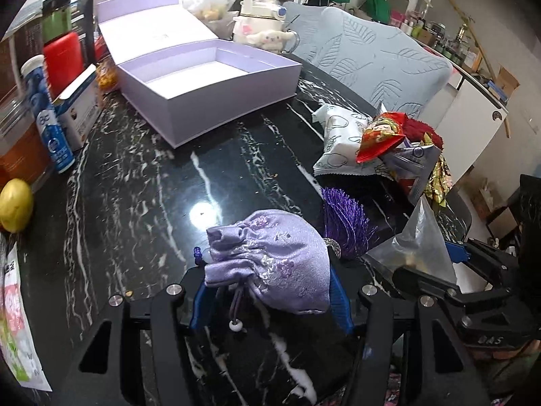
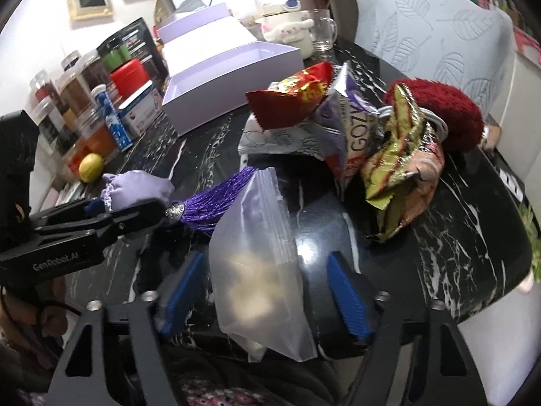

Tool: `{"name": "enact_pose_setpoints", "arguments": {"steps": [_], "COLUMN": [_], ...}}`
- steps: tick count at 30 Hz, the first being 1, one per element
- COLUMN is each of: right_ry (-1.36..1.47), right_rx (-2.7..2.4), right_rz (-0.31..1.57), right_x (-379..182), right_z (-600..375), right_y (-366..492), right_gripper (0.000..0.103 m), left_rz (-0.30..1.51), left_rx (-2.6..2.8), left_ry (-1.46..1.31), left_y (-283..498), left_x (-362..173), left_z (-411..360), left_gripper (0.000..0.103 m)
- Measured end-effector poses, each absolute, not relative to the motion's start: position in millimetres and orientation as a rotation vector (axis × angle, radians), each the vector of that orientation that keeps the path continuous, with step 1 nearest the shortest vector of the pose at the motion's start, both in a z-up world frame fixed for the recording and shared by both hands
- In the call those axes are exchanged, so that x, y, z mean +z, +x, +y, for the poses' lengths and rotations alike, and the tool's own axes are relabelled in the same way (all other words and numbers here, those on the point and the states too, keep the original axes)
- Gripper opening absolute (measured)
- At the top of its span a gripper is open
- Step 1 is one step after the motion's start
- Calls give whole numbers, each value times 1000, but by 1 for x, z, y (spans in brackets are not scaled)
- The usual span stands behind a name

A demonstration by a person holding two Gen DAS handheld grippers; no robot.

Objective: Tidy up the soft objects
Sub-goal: 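Carry the lavender pouch and clear zip bag with both tools over the lavender gift box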

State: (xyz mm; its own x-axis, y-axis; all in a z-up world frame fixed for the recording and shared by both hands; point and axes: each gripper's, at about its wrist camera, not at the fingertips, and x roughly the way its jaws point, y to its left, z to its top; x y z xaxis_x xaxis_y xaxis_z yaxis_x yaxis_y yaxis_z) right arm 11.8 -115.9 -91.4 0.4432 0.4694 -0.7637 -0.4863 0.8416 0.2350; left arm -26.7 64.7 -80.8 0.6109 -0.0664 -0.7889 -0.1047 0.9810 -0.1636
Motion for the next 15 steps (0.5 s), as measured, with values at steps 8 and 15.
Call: {"name": "enact_pose_setpoints", "arguments": {"steps": [8, 15], "right_ry": [-66, -77], "right_rx": [599, 641], "right_rz": [933, 922], "right_x": [-93, -89], "right_z": [-110, -103], "right_y": [11, 8], "right_gripper": [39, 38], "left_rz": [918, 894], "left_rx": [37, 41], "left_ry": [-215, -202], "left_y": [-35, -42], "left_x": [-81, -71], "left_z": [70, 71], "left_gripper": [57, 57]}}
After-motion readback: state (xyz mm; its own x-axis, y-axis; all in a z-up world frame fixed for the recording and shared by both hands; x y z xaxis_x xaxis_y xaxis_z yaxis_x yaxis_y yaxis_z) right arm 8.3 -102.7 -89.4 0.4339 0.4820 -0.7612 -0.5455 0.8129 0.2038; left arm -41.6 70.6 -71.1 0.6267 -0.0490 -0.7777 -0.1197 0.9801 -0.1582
